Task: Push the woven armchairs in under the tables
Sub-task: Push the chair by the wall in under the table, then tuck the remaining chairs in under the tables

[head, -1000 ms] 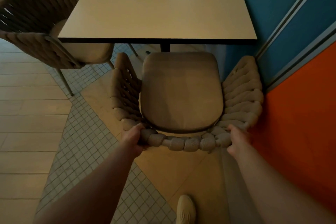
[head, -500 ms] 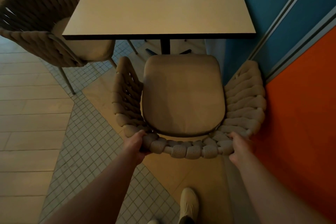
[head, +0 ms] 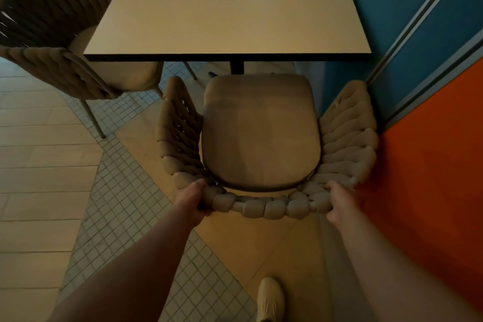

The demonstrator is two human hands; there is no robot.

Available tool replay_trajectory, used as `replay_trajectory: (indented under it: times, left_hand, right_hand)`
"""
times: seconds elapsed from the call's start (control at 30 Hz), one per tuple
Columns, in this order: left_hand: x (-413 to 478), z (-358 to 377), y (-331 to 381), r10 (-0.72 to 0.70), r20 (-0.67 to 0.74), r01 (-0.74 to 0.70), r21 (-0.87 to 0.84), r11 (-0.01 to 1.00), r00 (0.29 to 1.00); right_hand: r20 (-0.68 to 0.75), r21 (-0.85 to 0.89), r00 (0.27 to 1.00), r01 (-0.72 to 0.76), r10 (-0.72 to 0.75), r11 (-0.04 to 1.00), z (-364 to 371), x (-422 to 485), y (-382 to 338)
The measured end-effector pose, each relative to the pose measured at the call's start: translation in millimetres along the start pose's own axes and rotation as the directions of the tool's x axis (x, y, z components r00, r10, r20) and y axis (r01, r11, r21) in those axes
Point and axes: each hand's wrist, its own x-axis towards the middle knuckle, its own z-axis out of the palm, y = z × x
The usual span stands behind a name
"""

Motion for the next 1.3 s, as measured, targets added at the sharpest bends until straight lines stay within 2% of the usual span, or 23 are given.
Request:
replay_trajectory:
  times: [0.13, 0.2, 0.33, 0.4, 0.5, 0.57, 0.6, 0.67, 0.73, 1.03, 1.3]
  left_hand:
    - [-8, 1, 3, 0.005, 0.017, -0.005, 0.002, 1.000, 1.000]
    - [-17, -1, 1, 0.056, 0.024, -0.057, 0.021, 0.998, 0.998]
    - [-49, -2, -4, 0.213, -0.029, -0.202, 0.223, 0.954, 0.977]
    - [-80, -1, -2, 0.308, -0.024, -0.271, 0.412, 0.870, 0.951]
    - [-122, -3, 1, 0.388, 0.182, -0.403, 0.669, 0.625, 0.904]
    - [-147, -6, 6, 0.364, 0.320, -0.460, 0.783, 0.419, 0.875]
    - [-157, -11, 9, 0.332, 0.363, -0.472, 0.807, 0.354, 0.871]
    - [-173, -20, 14, 0.256, 0.417, -0.479, 0.836, 0.267, 0.872]
    - [-196, -31, 19, 0.187, 0.427, -0.459, 0.868, 0.189, 0.885]
    - [-256, -67, 14, 0.132, 0.507, -0.510, 0.860, -0.015, 0.852]
    - [-260, -87, 9, 0.100, 0.505, -0.501, 0.863, -0.058, 0.858]
  right_hand:
    - [0.008, -0.054, 1.000, 0.011, -0.011, 0.998, 0, -1, -3]
    - [0.029, -0.101, 0.999, 0.035, -0.032, 0.994, -5, -5, -1]
    - [0.121, -0.195, 0.987, 0.130, -0.108, 0.972, -15, -24, 3]
    - [0.159, -0.256, 0.978, 0.175, -0.137, 0.951, -23, -40, 3]
    - [0.238, -0.430, 0.955, 0.267, -0.177, 0.863, -38, -19, 21]
    - [0.314, -0.551, 0.934, 0.325, -0.170, 0.769, -41, -25, 22]
    - [0.365, -0.620, 0.920, 0.355, -0.144, 0.700, -45, -54, 9]
    - [0.467, -0.707, 0.871, 0.471, -0.153, 0.527, -50, -126, -21]
    - [0.519, -0.739, 0.847, 0.512, -0.115, 0.438, -57, -163, -33]
    - [0.667, -0.714, 0.739, 0.672, -0.101, 0.197, -88, -221, -18]
    - [0.696, -0.715, 0.718, 0.692, 0.008, 0.096, -91, -220, 3]
